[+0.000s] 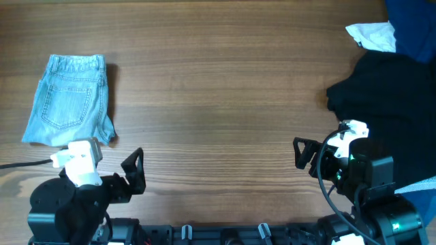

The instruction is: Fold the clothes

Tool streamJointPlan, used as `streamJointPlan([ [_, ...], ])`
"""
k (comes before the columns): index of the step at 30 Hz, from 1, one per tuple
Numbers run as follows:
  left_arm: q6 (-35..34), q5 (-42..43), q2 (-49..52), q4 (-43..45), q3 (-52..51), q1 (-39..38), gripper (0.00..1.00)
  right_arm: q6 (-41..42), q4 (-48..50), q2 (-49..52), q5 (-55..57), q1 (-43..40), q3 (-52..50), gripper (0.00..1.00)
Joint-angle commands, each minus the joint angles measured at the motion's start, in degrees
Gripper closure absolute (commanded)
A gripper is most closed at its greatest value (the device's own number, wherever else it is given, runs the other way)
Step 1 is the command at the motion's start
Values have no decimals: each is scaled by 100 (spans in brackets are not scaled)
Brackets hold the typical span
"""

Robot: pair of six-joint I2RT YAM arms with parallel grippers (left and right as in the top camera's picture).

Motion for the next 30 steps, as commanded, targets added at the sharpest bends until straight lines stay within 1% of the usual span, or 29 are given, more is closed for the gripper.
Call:
streamJointPlan([
  [1, 70, -33, -31, -190, -66, -28, 0, 122, 0, 103, 120, -2, -33, 0],
  [5, 70, -33, -31, -343, -66, -28, 0, 125, 0, 162, 120, -2, -33, 0],
  [13, 70, -33, -31, -345, -66, -28, 0, 96, -61, 142, 122, -2, -33, 0],
  [15, 70, -33, -31, -345, -66, -28, 0, 57, -146, 17, 380, -9, -35, 0],
  [17, 70, -33, -31, -348, -66, -28, 0, -133, -2, -177, 551, -24, -92, 0],
  [20, 70, -33, -31, -345, -66, -28, 0, -1045, 826, -763, 334, -127, -533, 0],
  [21, 70, -33, -31, -345, -66, -28, 0, -1440, 1237, -1023, 109, -177, -831, 0],
  [25, 70, -33, -31, -345, -66, -28, 0, -2529, 2332, -1808, -614, -352, -1869, 0],
  [30, 70, -33, -31, -345, -66, -28, 0, -2616, 3709, -2629, -616, -599, -2975, 0],
])
